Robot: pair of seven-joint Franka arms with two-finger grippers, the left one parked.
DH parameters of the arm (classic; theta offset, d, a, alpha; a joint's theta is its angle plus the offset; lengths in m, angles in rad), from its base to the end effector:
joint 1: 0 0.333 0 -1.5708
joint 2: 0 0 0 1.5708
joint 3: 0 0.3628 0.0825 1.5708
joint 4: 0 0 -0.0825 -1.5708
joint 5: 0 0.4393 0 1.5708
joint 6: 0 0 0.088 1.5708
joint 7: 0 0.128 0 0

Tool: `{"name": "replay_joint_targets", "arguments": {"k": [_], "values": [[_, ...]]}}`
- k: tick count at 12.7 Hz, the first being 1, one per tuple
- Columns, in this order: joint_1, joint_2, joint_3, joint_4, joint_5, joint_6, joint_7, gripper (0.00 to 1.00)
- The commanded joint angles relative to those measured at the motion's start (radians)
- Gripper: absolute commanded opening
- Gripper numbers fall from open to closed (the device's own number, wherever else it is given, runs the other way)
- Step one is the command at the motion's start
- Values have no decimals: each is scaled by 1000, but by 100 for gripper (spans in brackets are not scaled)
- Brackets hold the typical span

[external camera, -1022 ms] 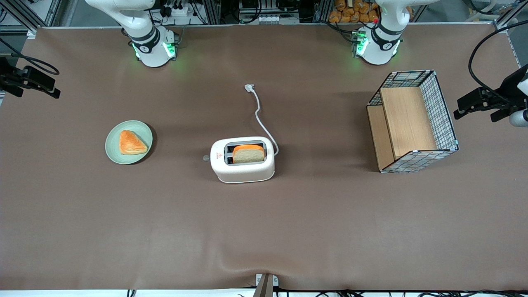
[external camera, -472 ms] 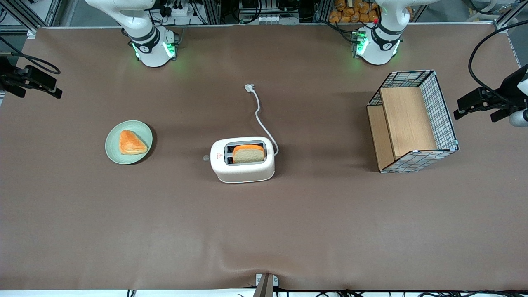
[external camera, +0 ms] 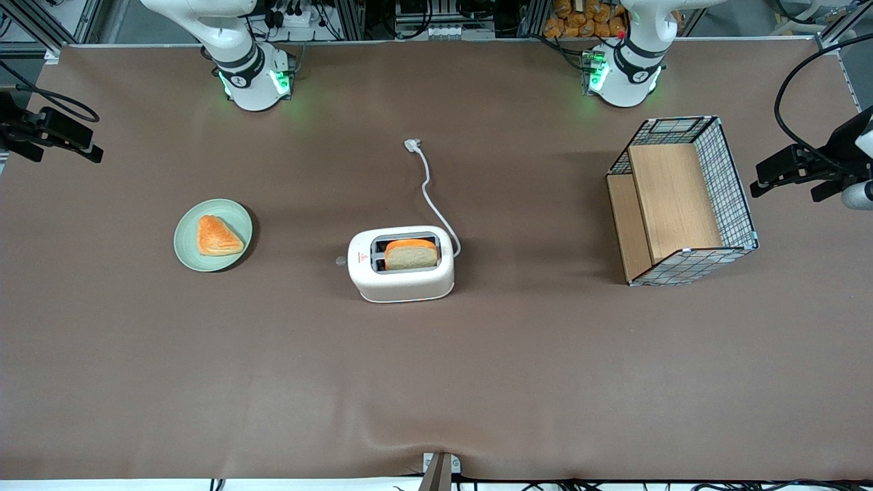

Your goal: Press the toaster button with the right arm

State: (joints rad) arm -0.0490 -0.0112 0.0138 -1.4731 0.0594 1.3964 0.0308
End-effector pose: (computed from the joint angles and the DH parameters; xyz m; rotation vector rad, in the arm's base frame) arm 0.5855 -0.0122 0.6932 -3.0799 0.0887 0.1007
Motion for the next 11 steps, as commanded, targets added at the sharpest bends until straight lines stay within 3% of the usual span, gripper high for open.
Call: {"name": "replay_joint_targets", "arguments": {"k": [1, 11], "values": [[-6, 26, 0, 17, 11, -4, -11, 100], [-5, 92, 0, 4, 19, 3, -11, 100]]}}
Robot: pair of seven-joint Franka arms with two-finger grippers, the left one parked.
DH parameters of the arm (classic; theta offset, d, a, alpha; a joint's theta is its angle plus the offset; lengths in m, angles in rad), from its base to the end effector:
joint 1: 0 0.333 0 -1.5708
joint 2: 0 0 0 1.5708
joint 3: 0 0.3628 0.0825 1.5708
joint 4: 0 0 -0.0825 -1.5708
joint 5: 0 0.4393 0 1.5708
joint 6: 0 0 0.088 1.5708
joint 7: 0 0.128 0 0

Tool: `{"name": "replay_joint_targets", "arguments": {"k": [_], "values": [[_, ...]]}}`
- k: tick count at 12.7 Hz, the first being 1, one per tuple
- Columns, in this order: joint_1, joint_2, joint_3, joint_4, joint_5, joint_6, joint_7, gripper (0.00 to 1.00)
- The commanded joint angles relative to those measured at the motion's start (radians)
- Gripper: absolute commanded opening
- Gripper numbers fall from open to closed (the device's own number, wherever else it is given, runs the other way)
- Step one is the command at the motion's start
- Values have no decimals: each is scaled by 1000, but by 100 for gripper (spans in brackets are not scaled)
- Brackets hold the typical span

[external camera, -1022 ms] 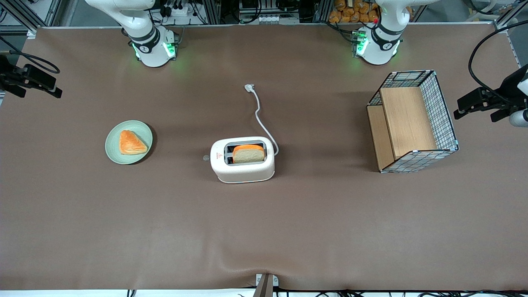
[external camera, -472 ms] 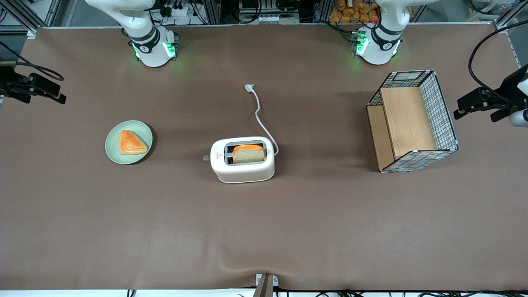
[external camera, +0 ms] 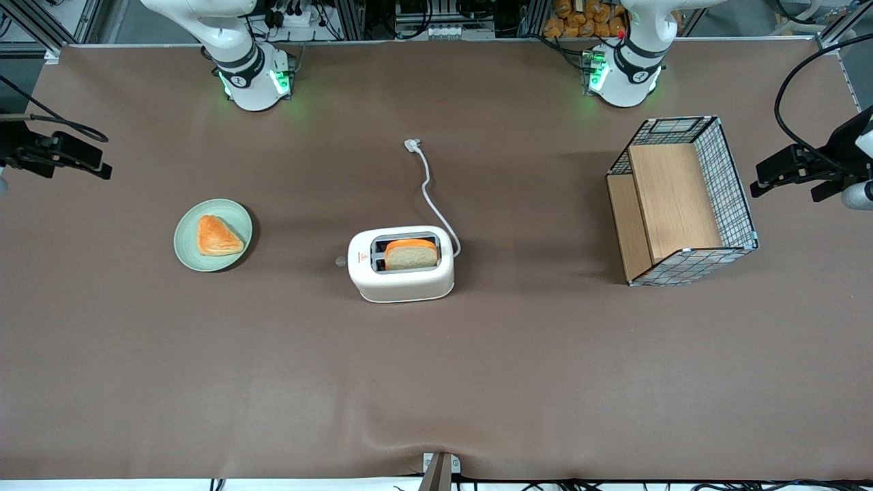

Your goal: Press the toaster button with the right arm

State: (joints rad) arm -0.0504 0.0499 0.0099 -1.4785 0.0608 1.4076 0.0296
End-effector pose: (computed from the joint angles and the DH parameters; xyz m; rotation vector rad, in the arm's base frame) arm 0.6077 -0.0162 0.6549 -3.0728 0.0981 0.1854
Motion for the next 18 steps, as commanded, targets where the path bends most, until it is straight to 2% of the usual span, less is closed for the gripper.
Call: {"name": "replay_joint_targets", "arguments": {"k": [1, 5, 7, 9, 11, 13, 16, 18], "values": [[3, 48, 5, 9, 31, -9, -8, 100], [41, 105, 7, 1, 100, -9, 1, 100], [73, 129, 7, -16, 109, -7, 3, 78], [92, 152, 7, -49, 180, 23, 3, 65], [93, 179, 7, -84, 256, 71, 3, 55], [118, 199, 7, -121, 266, 134, 4, 49], [158, 200, 7, -239, 347, 287, 18, 44], [210, 218, 7, -269, 369, 381, 74, 39]]}}
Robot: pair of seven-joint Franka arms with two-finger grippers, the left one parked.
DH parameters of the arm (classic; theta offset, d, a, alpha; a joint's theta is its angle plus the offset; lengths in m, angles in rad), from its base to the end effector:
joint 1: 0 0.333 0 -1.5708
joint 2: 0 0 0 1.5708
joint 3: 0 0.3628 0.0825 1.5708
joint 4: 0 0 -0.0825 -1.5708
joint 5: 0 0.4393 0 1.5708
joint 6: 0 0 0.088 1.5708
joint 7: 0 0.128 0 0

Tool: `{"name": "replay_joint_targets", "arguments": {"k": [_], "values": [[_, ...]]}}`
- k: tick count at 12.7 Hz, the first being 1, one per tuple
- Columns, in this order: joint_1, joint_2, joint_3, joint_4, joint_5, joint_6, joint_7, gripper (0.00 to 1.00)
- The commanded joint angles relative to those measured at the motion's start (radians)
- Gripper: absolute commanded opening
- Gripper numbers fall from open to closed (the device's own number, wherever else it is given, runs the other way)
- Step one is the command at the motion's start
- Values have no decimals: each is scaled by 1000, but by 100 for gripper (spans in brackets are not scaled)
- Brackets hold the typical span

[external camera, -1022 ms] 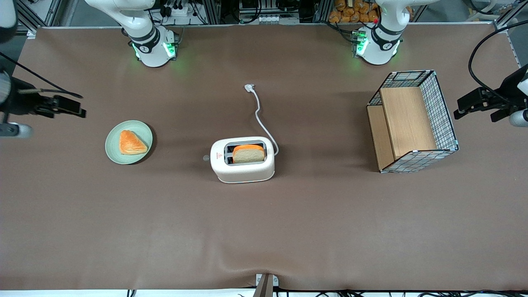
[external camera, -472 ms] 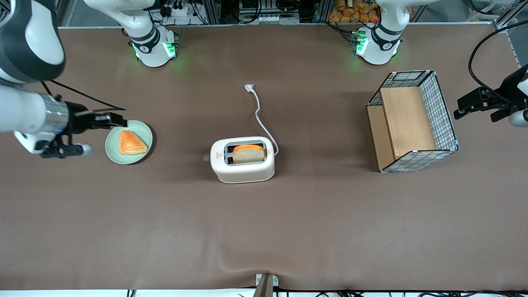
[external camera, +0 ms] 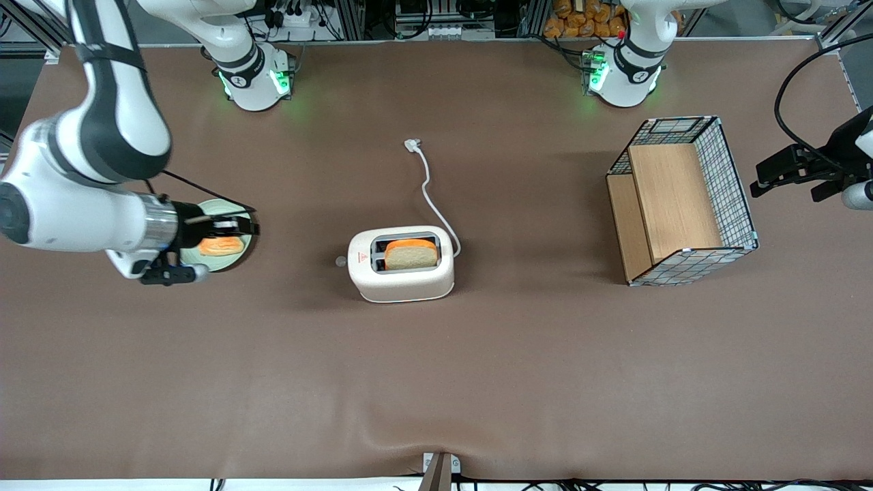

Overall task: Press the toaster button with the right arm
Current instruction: 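Move the right gripper past the green plate toward the toaster's side lever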

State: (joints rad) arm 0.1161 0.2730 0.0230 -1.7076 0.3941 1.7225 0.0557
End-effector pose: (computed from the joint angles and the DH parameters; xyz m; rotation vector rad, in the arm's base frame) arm 0.6566 0.1347 0.4228 -2.7533 0.0388 0.4081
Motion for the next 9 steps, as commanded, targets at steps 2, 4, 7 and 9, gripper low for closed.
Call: {"name": "replay_joint_targets", "arguments": {"k": [2, 4, 7, 9], "values": [[92, 23, -6, -38, 37, 130, 107, 32], [108, 47, -5, -38, 49, 172, 107, 13], [155, 66, -6, -38, 66, 218, 107, 0], [165, 92, -6, -38, 66, 268, 105, 0]]}}
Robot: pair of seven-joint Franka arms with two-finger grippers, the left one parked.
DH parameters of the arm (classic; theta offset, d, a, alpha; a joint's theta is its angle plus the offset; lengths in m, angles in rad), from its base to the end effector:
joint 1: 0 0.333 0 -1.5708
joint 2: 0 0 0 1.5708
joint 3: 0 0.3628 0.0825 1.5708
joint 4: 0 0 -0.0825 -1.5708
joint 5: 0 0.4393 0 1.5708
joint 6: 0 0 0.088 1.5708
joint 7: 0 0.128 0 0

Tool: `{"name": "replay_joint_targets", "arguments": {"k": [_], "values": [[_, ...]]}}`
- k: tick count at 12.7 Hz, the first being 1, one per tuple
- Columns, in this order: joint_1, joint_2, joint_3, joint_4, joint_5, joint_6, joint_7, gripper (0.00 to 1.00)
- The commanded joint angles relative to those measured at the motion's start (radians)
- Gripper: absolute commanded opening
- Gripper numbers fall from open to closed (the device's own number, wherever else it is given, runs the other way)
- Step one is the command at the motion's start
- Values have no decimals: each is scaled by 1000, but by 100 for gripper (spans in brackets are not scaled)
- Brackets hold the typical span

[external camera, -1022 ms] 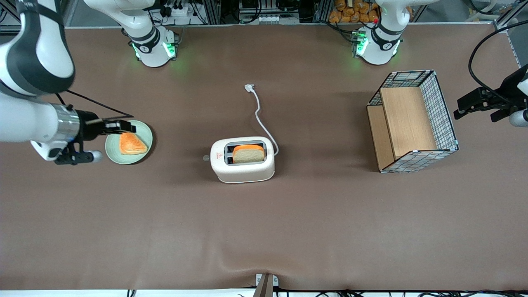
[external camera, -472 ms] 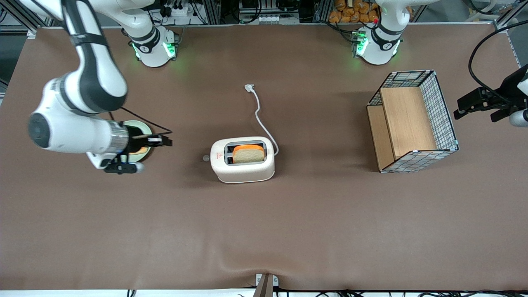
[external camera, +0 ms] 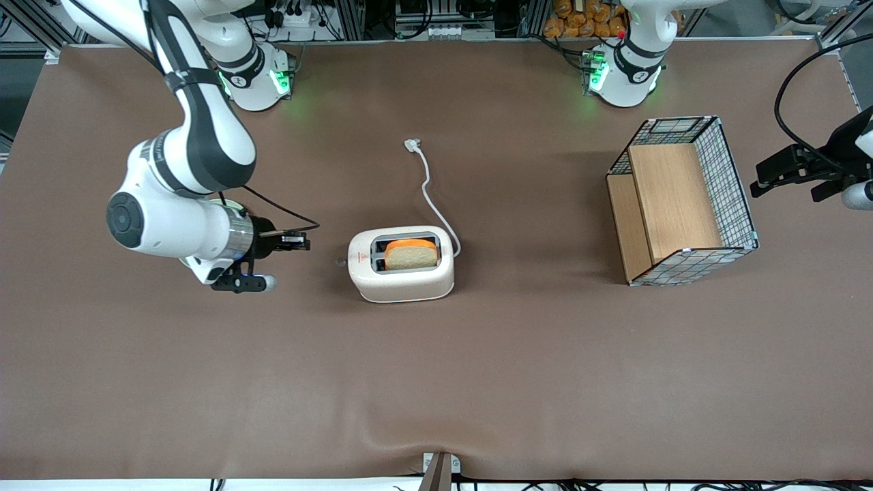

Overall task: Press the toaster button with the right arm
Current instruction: 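Move the right gripper past the green plate toward the toaster's side lever, then lower the right gripper fingertips onto the toaster lever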

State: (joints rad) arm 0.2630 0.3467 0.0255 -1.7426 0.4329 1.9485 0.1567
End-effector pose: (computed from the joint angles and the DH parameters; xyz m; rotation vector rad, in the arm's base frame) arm 0.6578 0.2317 0.3684 -2.7652 0.0826 0.3137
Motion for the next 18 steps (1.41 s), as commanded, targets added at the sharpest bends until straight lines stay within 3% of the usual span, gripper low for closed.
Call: {"name": "replay_joint_targets", "arguments": {"k": [1, 16, 18], "values": [[28, 28, -7, -2, 27, 68, 4, 0], [76, 92, -7, -2, 32, 158, 6, 0], [79, 100, -7, -2, 55, 165, 6, 0]]}}
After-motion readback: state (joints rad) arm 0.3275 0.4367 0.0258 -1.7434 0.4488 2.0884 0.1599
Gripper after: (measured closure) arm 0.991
